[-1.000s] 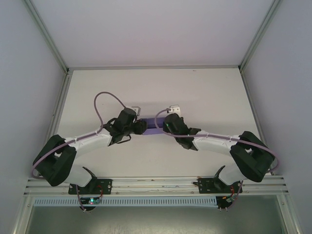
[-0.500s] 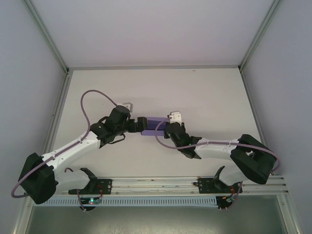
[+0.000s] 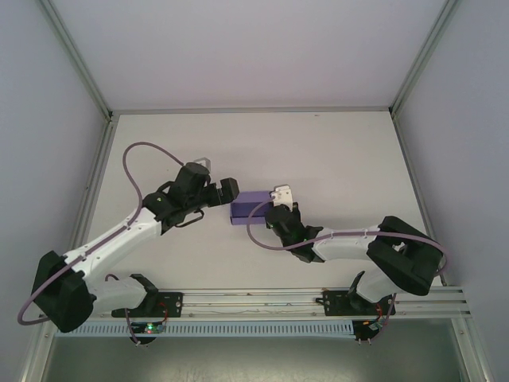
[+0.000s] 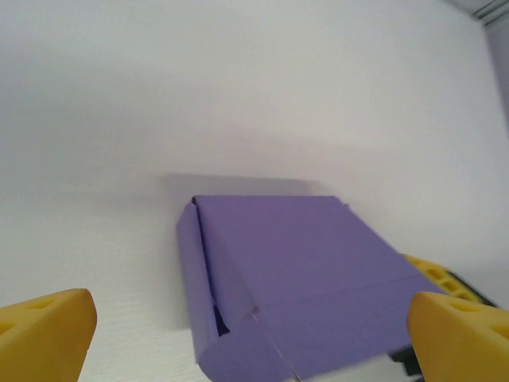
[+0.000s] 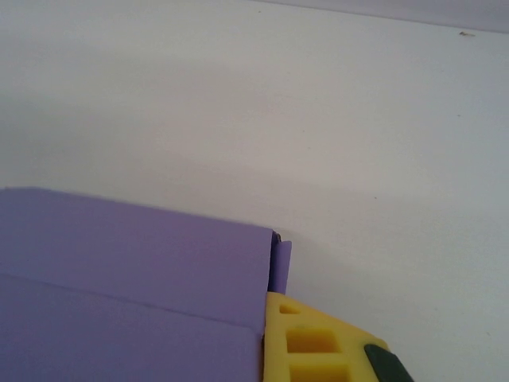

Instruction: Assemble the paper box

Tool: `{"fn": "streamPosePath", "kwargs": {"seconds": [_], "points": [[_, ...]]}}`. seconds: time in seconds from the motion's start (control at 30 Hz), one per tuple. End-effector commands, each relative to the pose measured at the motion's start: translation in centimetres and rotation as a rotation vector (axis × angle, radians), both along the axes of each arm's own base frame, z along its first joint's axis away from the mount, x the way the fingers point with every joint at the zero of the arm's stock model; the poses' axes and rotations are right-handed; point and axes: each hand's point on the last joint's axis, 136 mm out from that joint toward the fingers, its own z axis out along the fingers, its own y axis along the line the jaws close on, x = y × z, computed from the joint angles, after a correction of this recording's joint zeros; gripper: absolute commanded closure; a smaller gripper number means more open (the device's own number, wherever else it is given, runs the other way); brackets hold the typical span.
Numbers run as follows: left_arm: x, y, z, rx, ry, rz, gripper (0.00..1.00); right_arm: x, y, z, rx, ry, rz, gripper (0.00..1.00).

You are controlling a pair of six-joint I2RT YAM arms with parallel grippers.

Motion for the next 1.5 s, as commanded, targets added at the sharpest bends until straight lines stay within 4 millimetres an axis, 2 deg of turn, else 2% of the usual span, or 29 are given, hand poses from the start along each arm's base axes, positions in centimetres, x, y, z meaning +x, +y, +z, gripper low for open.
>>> {"fn": "streamPosePath", "kwargs": {"seconds": [0.0, 0.1, 0.17, 0.43, 0.63, 0.83, 0.97, 1.03, 1.2, 1.3, 1.37, 1.47], "points": [[-0.1, 1.2, 3.3, -0.005, -0.077, 0.019, 0.0, 0.2, 0.2, -0.3, -0.066, 0.001, -0.002, 0.95], [0.0, 2.7, 2.8, 0.05, -0.064, 0.082, 0.0, 0.2, 0.5, -0.5, -0.064, 0.003, 0.004, 0.95], [0.4, 3.0, 1.6, 0.054, -0.037, 0.103, 0.0, 0.2, 0.6, -0.6, -0.062, 0.008, 0.005, 0.95], [3.1, 0.0, -4.2, -0.024, 0.122, 0.044, 0.01, -0.6, 1.0, -1.0, -0.061, 0.004, 0.047, 0.86], [2.4, -2.0, -8.6, -0.088, 0.247, -0.019, 0.15, -1.5, 1.2, -1.3, -0.069, 0.032, 0.064, 0.82], [1.0, -1.6, -12.1, -0.073, 0.319, -0.022, 0.36, -2.7, 0.9, -2.0, -0.089, 0.088, 0.103, 0.77], [0.4, -0.9, -13.8, -0.048, 0.336, -0.007, 0.4, -3.9, 0.3, -2.3, -0.078, 0.133, 0.128, 0.73], [0.1, -0.6, -14.4, -0.032, 0.342, -0.002, 0.4, -4.7, 0.2, -2.0, -0.08, 0.146, 0.167, 0.65], [0.2, 0.1, -15.5, -0.003, 0.314, 0.0, 0.41, -6.5, -1.5, -1.0, -0.083, 0.171, 0.217, 0.34], [0.8, 0.0, -15.8, -0.046, 0.277, -0.015, 0.46, -6.5, -2.0, 0.0, -0.007, 0.15, 0.232, 0.16], [1.2, -0.4, -15.6, -0.092, 0.242, -0.051, 0.47, -5.8, -2.2, 1.1, 0.064, 0.145, 0.245, 0.03], [1.4, -0.8, -15.9, -0.148, 0.223, -0.089, 0.51, -4.4, -2.5, 3.0, 0.172, 0.163, 0.257, 0.02]]}}
